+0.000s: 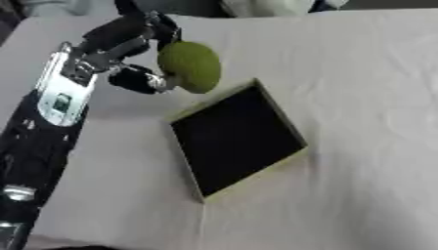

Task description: Pick up objects on the table and place them in the box.

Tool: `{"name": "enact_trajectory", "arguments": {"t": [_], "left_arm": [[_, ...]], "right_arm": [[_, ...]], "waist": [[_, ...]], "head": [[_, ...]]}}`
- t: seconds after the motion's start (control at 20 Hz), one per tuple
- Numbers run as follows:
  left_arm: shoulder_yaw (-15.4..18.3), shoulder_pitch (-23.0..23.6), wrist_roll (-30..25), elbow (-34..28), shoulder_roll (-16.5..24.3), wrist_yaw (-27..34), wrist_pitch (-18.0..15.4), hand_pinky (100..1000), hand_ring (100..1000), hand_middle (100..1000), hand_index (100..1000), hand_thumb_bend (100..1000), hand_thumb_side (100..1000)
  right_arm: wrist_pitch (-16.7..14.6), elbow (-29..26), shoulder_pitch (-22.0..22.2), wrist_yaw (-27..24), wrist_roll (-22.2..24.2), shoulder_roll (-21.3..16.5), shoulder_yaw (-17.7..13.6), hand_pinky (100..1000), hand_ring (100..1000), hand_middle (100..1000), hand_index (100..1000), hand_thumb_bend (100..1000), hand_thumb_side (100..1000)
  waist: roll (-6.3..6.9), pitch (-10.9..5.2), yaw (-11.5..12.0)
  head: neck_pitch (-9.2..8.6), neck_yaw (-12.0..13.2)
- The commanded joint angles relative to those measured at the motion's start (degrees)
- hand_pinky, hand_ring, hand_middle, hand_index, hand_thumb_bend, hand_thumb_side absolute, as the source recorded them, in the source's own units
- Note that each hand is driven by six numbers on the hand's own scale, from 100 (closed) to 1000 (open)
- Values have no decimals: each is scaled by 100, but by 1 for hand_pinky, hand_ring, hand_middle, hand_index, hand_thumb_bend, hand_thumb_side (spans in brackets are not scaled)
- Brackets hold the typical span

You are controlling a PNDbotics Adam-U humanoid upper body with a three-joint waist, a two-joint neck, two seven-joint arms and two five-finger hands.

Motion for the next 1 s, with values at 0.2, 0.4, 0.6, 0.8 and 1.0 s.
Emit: {"name": "enact_trajectory", "arguments": {"t": [0.2, 0.4, 0.6, 0.8, 1.0], "left_arm": [[-94, -54, 183, -49, -208, -605, -316, 387, 378, 390, 566, 100, 136], [-232, -13, 721, -61, -322, -1284, -402, 401, 382, 397, 572, 100, 102], [-411, 42, 1046, 160, -417, -1884, -584, 403, 388, 402, 578, 100, 103], [-480, 83, 1237, 408, -513, -2292, -645, 404, 390, 402, 583, 100, 106], [-524, 119, 1293, 682, -570, -2579, -645, 424, 386, 396, 573, 100, 125]], "right_arm": [[10, -121, -36, 47, -49, -127, -51, 729, 817, 684, 883, 100, 562], [30, -121, -30, 57, -50, -147, -46, 730, 817, 684, 883, 100, 563], [44, -121, -40, 59, -52, -156, -37, 730, 817, 684, 883, 100, 563], [49, -121, -49, 57, -46, -153, -31, 730, 817, 683, 883, 100, 562], [55, -121, -52, 56, -38, -151, -29, 730, 817, 683, 882, 100, 563]], "waist": [[22, -166, 0], [63, -187, -2], [91, -200, -14], [103, -203, -24], [106, -202, -21]], "head": [[17, -37], [26, -54], [27, -77], [32, -71], [31, -67]]}}
